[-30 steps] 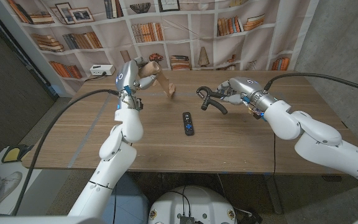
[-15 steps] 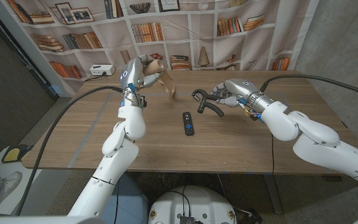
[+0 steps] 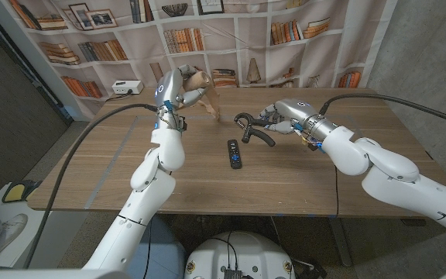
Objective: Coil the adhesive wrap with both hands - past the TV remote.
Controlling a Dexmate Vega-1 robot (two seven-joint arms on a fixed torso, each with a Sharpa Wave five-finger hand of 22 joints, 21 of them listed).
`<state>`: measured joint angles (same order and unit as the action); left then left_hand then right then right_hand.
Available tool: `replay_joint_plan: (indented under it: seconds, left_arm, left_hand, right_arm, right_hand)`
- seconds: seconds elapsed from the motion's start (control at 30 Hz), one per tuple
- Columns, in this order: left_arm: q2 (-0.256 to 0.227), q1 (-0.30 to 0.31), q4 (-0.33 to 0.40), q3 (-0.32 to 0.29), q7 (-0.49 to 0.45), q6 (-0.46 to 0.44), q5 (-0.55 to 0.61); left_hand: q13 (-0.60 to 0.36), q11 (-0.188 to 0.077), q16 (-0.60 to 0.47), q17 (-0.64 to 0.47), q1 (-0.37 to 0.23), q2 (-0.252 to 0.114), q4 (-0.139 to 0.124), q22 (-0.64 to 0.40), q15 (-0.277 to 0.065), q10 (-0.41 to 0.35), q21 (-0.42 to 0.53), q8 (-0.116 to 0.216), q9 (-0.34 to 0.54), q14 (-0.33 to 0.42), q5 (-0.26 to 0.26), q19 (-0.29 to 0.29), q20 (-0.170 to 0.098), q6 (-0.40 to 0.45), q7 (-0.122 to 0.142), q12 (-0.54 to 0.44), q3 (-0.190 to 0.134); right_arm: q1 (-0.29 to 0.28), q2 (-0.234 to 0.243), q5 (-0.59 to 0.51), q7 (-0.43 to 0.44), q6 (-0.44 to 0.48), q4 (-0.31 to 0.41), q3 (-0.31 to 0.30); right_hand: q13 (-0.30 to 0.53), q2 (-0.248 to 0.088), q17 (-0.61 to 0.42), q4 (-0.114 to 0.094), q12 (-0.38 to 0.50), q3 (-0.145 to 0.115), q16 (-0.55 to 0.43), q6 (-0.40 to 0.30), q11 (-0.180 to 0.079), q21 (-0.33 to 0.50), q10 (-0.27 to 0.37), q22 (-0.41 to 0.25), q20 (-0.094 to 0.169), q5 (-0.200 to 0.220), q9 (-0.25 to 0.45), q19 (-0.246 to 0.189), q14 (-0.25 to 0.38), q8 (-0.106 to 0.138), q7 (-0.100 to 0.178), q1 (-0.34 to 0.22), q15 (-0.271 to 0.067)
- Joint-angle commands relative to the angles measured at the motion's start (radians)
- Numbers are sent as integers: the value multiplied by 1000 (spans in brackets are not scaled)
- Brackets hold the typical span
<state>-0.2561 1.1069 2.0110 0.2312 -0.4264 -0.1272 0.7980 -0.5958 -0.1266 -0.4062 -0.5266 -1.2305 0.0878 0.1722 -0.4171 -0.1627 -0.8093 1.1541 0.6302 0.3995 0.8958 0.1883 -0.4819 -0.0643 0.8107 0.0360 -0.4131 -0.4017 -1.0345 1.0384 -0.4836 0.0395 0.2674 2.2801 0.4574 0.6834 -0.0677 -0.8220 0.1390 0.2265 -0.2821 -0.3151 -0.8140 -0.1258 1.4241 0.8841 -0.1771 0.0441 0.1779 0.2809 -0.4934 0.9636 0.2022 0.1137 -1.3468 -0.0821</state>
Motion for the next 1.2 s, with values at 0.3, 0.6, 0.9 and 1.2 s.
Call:
replay_joint_plan:
  seconds: [0.3, 0.6, 0.9, 1.2]
  left_arm:
    - [5, -44, -22, 44, 8, 32, 12]
    - [8, -53, -28, 54, 2, 49, 18]
    - [14, -71, -47, 72, 1, 71, 19]
    - [25, -89, -64, 98, -1, 93, 25]
  left_hand:
    - [-12, -4, 4, -15, -204, -204, -6, 17, -69, -7, 16, 7, 49, 73, -3, -1, 2, -1, 7, 1, -14]
    - [-17, -5, 9, -23, -202, -202, -7, 33, -70, -6, 25, 8, 47, 75, -3, -1, 1, 2, 5, 3, -14]
    - [-20, -5, 13, -27, -200, -202, -8, 46, -69, -7, 30, 8, 49, 75, -3, 1, -1, -2, 9, 3, -14]
    - [-23, -5, 18, -32, -198, -202, -9, 59, -70, -8, 35, 10, 51, 74, -3, 6, -2, -3, 13, 5, -14]
  right_arm:
    - [45, -47, -29, -19, -62, -41, 48]
    - [59, -64, -31, -22, -79, -54, 57]
    - [64, -87, -21, -5, -97, -64, 62]
    - [71, -99, -17, -1, -114, -71, 68]
  right_hand:
    - [3, -37, -5, 21, 8, -129, -6, -6, -8, 7, 20, 0, 121, 5, 3, 7, 69, 7, 2, -26, -156]
    - [3, -38, -5, 21, 8, -129, -5, -6, -10, 8, 19, 0, 121, 5, 3, 8, 70, 6, 2, -27, -155]
    - [3, -37, -6, 21, 8, -129, -5, -5, -7, 10, 22, 0, 121, 5, 3, 9, 71, 6, 4, -26, -156]
    - [3, -37, -7, 21, 7, -129, -4, -4, -10, 11, 21, 0, 120, 5, 3, 11, 71, 6, 3, -26, -155]
